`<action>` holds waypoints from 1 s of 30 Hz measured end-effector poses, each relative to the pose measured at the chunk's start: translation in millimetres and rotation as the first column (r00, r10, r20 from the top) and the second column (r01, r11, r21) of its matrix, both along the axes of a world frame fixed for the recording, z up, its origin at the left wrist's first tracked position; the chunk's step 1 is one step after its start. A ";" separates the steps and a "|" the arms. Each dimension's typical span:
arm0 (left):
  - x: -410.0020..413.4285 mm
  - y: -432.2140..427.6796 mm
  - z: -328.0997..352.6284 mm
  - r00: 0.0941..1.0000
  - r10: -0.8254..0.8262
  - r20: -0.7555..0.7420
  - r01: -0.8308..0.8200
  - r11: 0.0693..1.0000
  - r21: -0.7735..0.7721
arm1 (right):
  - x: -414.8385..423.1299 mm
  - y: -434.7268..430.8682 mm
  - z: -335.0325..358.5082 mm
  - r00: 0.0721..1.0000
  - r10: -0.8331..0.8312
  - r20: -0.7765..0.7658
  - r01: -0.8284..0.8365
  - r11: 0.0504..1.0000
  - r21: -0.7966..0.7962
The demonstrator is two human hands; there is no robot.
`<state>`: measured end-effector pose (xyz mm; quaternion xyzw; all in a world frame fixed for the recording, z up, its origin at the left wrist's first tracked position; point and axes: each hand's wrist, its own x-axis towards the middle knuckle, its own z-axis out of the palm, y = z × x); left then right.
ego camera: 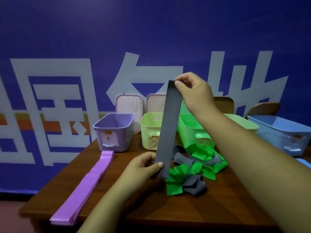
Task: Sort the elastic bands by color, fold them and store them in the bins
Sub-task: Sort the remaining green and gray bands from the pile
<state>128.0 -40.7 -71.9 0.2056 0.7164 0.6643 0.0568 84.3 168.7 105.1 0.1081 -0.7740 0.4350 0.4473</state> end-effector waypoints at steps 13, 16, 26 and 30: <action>64.3 -41.6 -45.3 0.964 0.208 0.165 -0.194 0.976 -0.095 | -63.5 -43.2 -136.2 0.903 -0.066 0.424 0.041 0.997 0.068; 77.4 -44.9 -40.3 0.970 0.223 0.094 -0.195 0.951 -0.241 | -68.9 -47.9 -162.6 0.874 -0.117 0.472 0.042 0.985 0.167; 74.9 -47.0 -34.2 0.986 0.165 0.015 -0.136 0.857 -0.497 | -82.3 -51.7 -200.9 0.843 -0.163 0.513 -0.025 0.940 0.340; 66.7 -49.5 -32.8 0.980 0.147 -0.132 -0.197 0.739 -0.644 | -86.5 -51.2 -207.2 0.825 -0.193 0.532 -0.031 0.923 0.383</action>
